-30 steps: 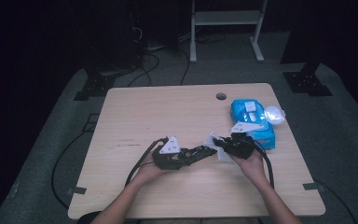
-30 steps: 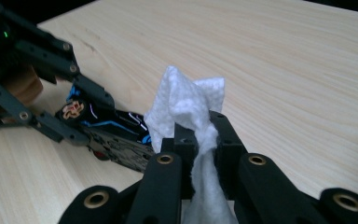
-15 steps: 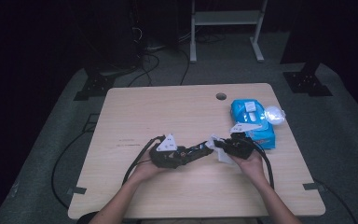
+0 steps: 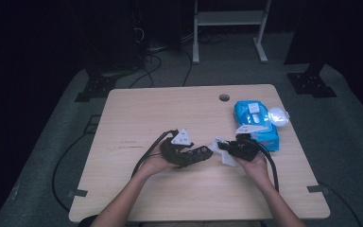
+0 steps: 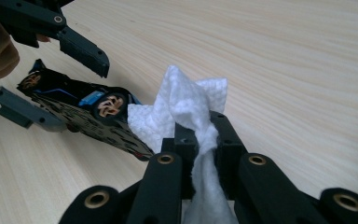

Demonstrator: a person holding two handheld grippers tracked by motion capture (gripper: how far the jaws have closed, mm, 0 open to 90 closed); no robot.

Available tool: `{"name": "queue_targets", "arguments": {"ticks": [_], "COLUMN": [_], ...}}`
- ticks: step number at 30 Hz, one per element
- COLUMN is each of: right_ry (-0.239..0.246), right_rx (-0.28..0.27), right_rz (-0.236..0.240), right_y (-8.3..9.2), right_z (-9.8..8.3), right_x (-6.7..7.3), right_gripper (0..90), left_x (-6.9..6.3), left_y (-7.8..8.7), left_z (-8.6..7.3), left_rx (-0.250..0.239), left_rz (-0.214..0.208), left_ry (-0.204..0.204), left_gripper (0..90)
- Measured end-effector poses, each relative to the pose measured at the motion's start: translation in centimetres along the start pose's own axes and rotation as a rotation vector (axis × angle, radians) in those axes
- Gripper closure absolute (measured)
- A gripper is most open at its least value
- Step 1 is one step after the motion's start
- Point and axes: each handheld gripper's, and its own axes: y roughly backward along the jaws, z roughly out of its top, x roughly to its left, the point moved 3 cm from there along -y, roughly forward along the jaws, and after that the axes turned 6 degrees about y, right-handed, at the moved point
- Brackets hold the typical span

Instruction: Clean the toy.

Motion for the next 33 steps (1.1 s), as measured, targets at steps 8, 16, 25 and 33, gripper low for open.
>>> {"name": "queue_targets", "arguments": {"ticks": [8,16,25,33], "right_ry": [-0.01,-0.016,-0.01,0.066], "right_rx": [-0.013,-0.021,-0.092,-0.166], "right_rz": [0.024,0.033,0.096,0.205], "right_y": [0.1,0.0,1.5,2.4], "right_z": [-0.3,-0.2,1.1,3.6], "right_x": [-0.2,-0.1,0.7,4.0], "right_gripper": [82.2,82.2,82.2,82.1], "left_x": [-0.1,-0.3,-1.1,-2.5], "left_y": [-2.6,-3.0,0.7,0.6], "left_z": [1.5,1.7,1.4,1.2], "left_rx": [0.148,0.218,-0.037,-0.054], "left_rz": [-0.001,0.039,0.042,0.027], "left_ry": [-0.005,-0.045,-0.079,-0.148], "left_gripper": [44.6,61.9,62.4,62.5]}}
